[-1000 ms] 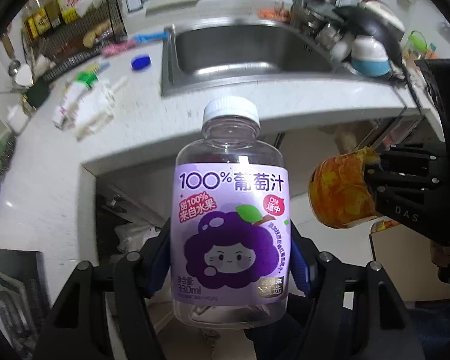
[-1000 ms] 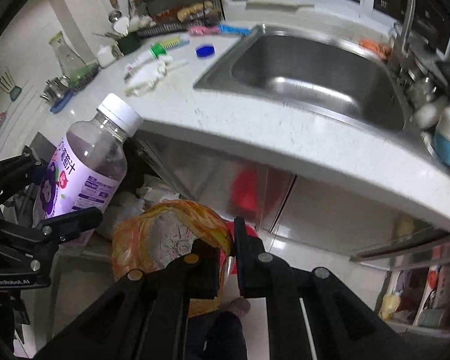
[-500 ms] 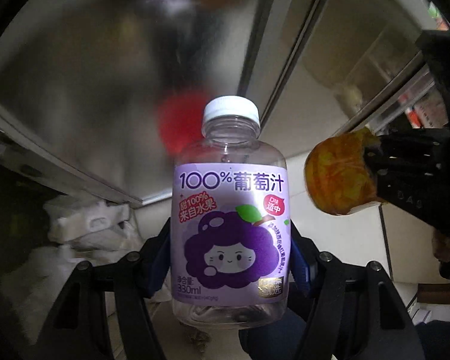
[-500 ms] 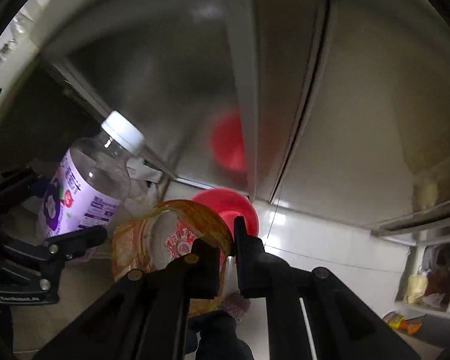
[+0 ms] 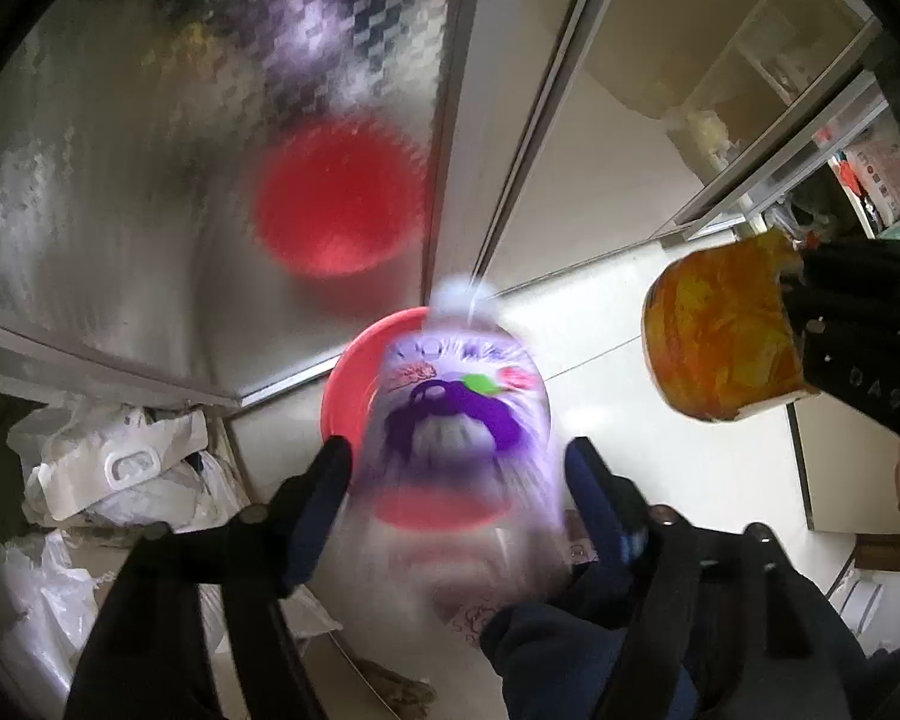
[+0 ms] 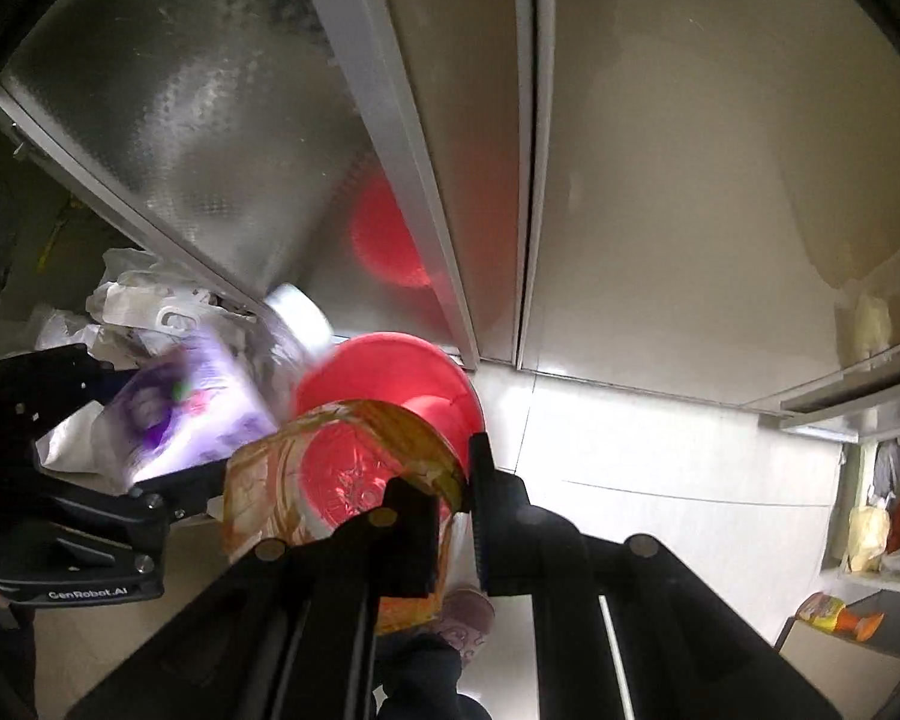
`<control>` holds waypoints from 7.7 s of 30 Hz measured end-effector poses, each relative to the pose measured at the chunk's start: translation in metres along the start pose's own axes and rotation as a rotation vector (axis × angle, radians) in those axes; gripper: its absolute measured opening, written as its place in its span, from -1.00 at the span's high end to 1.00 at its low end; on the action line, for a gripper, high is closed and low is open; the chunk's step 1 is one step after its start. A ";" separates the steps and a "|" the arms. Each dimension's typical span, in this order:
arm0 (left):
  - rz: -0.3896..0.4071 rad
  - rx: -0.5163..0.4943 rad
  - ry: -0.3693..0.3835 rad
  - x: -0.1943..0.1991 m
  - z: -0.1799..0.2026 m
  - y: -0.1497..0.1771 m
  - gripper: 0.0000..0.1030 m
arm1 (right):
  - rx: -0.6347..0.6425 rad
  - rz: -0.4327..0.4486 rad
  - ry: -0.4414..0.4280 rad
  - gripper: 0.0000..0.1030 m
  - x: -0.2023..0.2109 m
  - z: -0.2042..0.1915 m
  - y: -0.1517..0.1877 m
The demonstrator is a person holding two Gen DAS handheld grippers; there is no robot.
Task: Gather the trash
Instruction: 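Carry the bottle and orange cup down toward the red bin with both tools, then open both tools to drop the bottle and cup into the red bin, then raise both tools back toward the counter, then grasp the white tissue with the left tool, then grasp the white-and-green medicine box with the right tool while the left tool holds the tissue, then carry the tissue and medicine box down toward the red bin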
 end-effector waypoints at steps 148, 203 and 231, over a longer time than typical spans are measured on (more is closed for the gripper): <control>0.304 0.433 -0.217 0.458 -0.286 -0.140 0.98 | 0.265 0.133 -0.081 -0.99 0.314 -0.174 -0.302; 0.169 0.665 -0.188 0.398 -0.366 -0.076 0.98 | 1.424 -0.073 -0.243 -0.27 0.214 -0.357 -0.265; 0.356 0.336 -0.268 0.484 -0.165 -0.129 0.98 | 0.757 0.271 -0.238 -0.20 0.387 -0.210 -0.242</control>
Point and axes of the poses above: each gripper's, at about its wrist camera, not at the fingertips, and x roughly against the way its jaws point, z to its right, y to its underside, the point moved 7 cm from there along -x, roughly the way its jaws point, and after that the axes turned 2 degrees about -x, right-handed, at the moved point
